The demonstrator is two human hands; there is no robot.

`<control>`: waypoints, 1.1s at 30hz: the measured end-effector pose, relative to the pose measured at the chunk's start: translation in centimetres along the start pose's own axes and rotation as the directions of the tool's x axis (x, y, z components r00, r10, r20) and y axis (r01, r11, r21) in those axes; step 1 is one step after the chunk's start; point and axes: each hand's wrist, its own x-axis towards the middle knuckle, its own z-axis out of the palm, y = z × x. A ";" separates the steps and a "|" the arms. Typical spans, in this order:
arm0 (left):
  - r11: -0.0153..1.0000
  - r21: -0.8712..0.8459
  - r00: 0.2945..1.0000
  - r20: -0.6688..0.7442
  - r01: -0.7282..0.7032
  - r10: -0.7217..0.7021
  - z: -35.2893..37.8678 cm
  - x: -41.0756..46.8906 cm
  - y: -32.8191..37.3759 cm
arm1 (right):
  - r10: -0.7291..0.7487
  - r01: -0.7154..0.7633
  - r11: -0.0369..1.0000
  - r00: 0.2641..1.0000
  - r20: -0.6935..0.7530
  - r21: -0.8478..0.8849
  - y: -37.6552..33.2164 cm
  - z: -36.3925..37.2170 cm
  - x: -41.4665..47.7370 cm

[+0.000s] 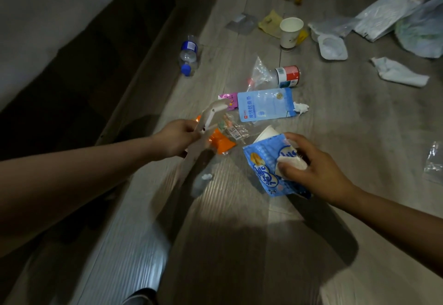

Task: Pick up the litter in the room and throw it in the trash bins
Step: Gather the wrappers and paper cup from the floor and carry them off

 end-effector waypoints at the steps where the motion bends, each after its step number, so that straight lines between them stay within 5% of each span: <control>1: 0.999 -0.036 1.000 -0.024 -0.012 0.011 -0.1 -0.1 0.2 | -0.002 0.002 1.000 1.000 0.003 0.000 -0.1 0.0 0.0; 5: 0.993 -0.119 0.985 -0.171 0.010 -0.030 -0.6 0.2 0.3 | -0.014 0.014 1.000 1.000 0.006 -0.015 -0.2 -0.2 0.0; 10: 0.967 -0.095 0.969 0.093 0.235 -0.227 0.5 -0.4 -1.6 | -0.002 0.002 1.000 1.000 -0.002 -0.011 -0.2 -0.3 -0.3; 33: 0.966 0.240 0.994 -0.018 -0.098 0.105 2.7 -0.1 2.9 | 0.088 -0.089 0.996 0.994 -0.060 -0.012 -1.0 -3.5 -0.3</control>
